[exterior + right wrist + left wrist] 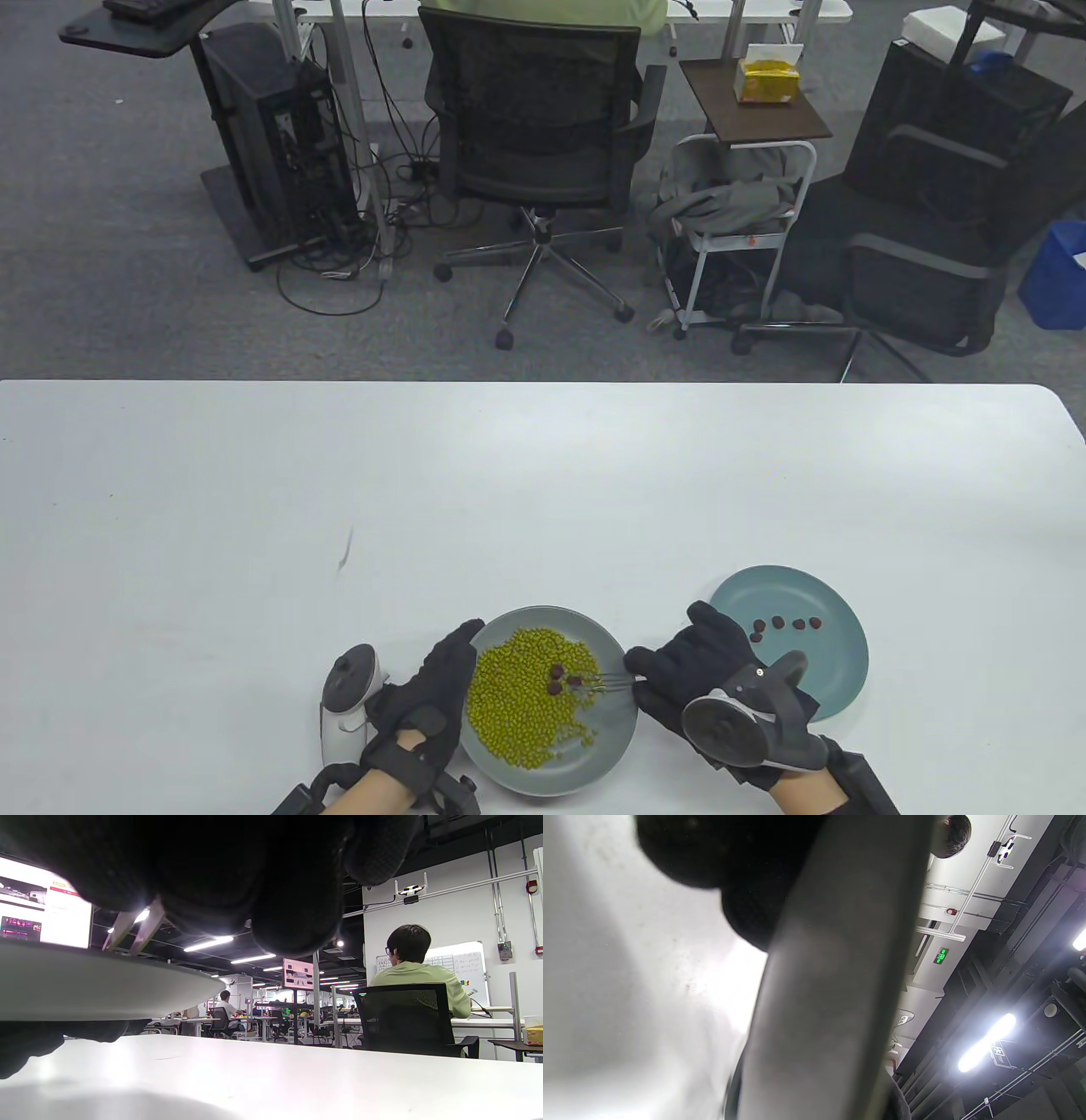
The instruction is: Pick cranberries with tweezers into plate
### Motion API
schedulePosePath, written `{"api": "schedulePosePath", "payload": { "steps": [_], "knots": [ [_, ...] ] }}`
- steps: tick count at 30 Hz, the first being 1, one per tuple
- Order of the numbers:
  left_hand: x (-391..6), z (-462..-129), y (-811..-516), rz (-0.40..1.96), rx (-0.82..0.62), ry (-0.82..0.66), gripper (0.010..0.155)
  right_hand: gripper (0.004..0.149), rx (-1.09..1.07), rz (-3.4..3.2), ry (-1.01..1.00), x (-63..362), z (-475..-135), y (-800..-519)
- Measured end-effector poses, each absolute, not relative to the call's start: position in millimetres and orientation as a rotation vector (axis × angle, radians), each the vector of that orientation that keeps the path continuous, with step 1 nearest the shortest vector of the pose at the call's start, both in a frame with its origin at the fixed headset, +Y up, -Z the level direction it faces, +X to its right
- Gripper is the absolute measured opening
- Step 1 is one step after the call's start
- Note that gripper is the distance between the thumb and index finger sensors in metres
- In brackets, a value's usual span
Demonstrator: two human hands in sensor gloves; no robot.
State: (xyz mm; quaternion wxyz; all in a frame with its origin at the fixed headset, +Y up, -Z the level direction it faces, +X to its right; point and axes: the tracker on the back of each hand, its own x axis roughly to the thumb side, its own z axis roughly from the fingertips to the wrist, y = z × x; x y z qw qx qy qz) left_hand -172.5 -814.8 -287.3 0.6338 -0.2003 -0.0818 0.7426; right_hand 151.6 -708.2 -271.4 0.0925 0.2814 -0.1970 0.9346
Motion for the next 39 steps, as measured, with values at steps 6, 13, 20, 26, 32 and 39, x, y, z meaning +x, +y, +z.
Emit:
{"api": "schedulePosePath", "payload": {
  "steps": [6, 13, 20, 26, 32, 39],
  "knots": [
    [-174, -288, -814, 1.701, -0.453, -0.185, 0.061, 0.045, 0.635, 2.763, -0.704, 189, -275, -678],
    [-176, -288, -813, 1.704, -0.442, -0.181, 0.061, 0.045, 0.257, 2.873, -0.691, 263, -293, -657],
    [-177, -289, -812, 1.714, -0.437, -0.18, 0.061, 0.045, 0.043, 3.025, -0.219, 300, -317, -681],
    [-178, -289, -812, 1.708, -0.433, -0.18, 0.061, 0.045, -0.032, 3.054, -0.038, 310, -330, -705],
    [-179, -288, -812, 1.706, -0.432, -0.181, 0.061, 0.045, -0.2, 3.139, 0.13, 325, -335, -716],
    [-179, -289, -813, 1.703, -0.436, -0.178, 0.061, 0.047, -0.32, 3.122, 0.182, 331, -337, -722]
  ]
}}
